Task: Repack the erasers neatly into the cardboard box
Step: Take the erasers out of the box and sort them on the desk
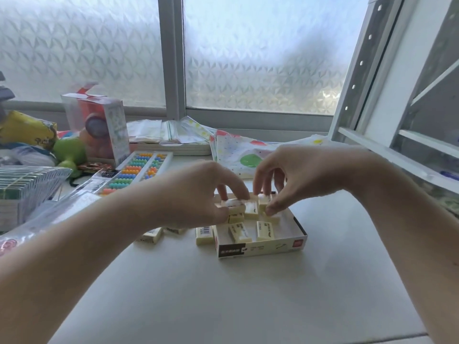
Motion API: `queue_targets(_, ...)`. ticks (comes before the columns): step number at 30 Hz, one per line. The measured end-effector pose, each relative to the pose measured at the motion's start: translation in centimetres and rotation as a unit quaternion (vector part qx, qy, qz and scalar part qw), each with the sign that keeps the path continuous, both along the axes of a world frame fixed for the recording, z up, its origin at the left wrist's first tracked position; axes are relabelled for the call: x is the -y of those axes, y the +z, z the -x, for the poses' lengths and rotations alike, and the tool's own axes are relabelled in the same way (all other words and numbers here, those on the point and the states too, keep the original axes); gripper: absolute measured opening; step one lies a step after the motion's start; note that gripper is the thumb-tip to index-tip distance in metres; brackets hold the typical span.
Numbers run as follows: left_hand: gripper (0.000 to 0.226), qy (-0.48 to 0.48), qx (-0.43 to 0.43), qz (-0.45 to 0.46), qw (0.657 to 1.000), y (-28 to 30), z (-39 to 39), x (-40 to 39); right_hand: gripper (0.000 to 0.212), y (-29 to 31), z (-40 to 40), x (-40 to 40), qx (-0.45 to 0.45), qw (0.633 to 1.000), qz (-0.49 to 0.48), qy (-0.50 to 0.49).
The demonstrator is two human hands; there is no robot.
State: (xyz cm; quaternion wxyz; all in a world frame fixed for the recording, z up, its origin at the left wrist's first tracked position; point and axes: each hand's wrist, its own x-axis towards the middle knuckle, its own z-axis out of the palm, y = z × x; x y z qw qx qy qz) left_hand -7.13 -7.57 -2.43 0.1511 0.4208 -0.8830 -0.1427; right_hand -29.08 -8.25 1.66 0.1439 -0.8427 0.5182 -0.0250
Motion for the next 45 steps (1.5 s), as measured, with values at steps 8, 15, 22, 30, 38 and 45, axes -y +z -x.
queue_targets(8, 0.027, 0.003, 0.06, -0.009, 0.998, 2.9, -0.9, -2.2, 0.021, 1.9, 0.9, -1.6, -0.026, 0.995, -0.09, 0.034)
queue_targets(15, 0.034, 0.054, 0.11, -0.008, 0.992, 2.7, 0.0, -2.8, 0.023, 1.5, 0.4, -1.9, -0.083, 0.992, -0.091, 0.019)
queue_targets(22, 0.024, 0.059, 0.147, -0.031, 0.987, 2.4, 0.2, -2.6, 0.008, 1.4, 0.3, -1.9, -0.099, 0.989, -0.11, 0.03)
queue_targets(30, 0.004, 0.076, -0.043, 0.048, 0.995, 5.0, -4.1, -0.2, 0.009, 0.3, -0.2, -0.4, 0.084, 0.996, 0.003, 0.029)
queue_targets(38, 0.019, 0.127, 0.156, -0.063, 0.978, 2.7, -5.9, 2.7, 0.028, -4.8, -7.7, 0.7, 0.135, 0.984, 0.106, 0.041)
queue_targets(45, 0.033, 0.151, 0.162, -0.086, 0.971, 2.2, -5.5, 2.8, 0.025, -4.9, -9.3, 0.2, 0.101, 0.991, 0.077, 0.052)
